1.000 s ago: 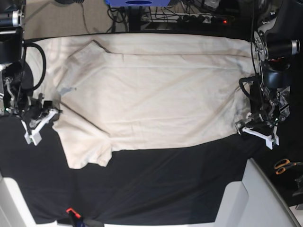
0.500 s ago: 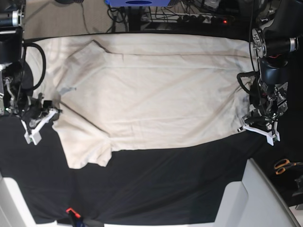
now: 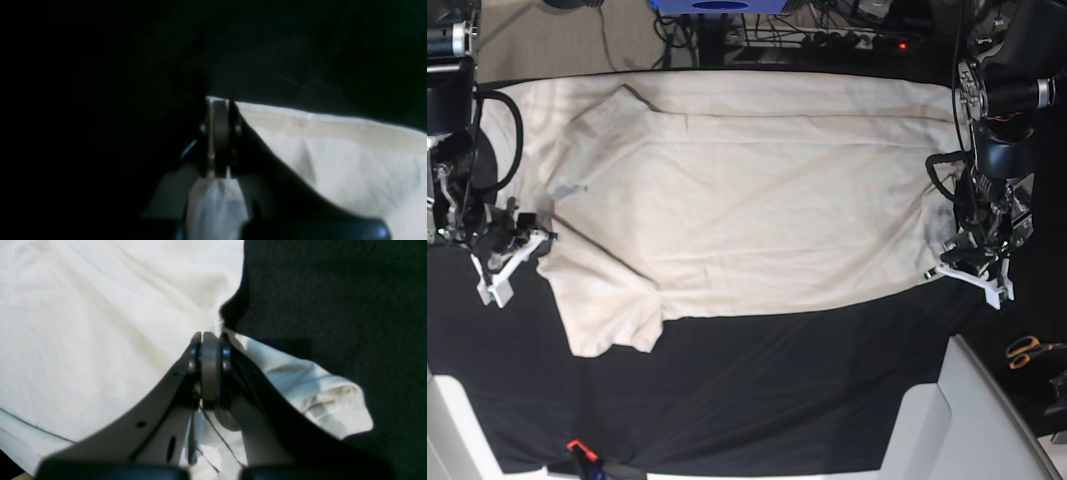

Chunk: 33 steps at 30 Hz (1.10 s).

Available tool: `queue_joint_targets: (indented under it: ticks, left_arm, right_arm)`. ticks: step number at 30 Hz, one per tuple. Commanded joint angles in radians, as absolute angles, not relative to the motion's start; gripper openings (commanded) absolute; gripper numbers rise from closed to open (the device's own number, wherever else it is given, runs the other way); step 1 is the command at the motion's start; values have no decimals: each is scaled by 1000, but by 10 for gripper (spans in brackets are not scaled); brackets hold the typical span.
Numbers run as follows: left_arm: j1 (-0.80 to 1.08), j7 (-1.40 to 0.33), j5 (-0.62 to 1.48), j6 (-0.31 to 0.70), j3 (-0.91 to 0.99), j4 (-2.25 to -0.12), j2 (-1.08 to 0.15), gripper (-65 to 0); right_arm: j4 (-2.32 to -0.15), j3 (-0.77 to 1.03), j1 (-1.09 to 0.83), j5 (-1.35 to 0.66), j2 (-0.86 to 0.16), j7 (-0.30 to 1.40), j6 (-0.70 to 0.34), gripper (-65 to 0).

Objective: Fold the T-shirt properly

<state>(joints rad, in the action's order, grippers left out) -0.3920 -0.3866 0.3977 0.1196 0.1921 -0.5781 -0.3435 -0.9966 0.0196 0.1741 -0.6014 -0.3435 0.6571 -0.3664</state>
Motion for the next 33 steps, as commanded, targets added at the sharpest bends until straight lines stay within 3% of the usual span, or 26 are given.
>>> queue_joint_targets:
  ticks: [1, 12, 33]
  left_arm:
    - [-400, -397, 406, 137, 188, -622, -340, -650]
    - [-427, -558, 403, 137, 189, -883, -348, -650]
    - [-473, -576, 404, 137, 193, -895, -378, -650]
  right_arm:
    - [-1013, 25, 200, -611, -360, 624, -374, -648]
    - [-1013, 19, 269, -610, -360, 595, -374, -645]
    - [-1010, 16, 315, -610, -415, 501, -377, -642]
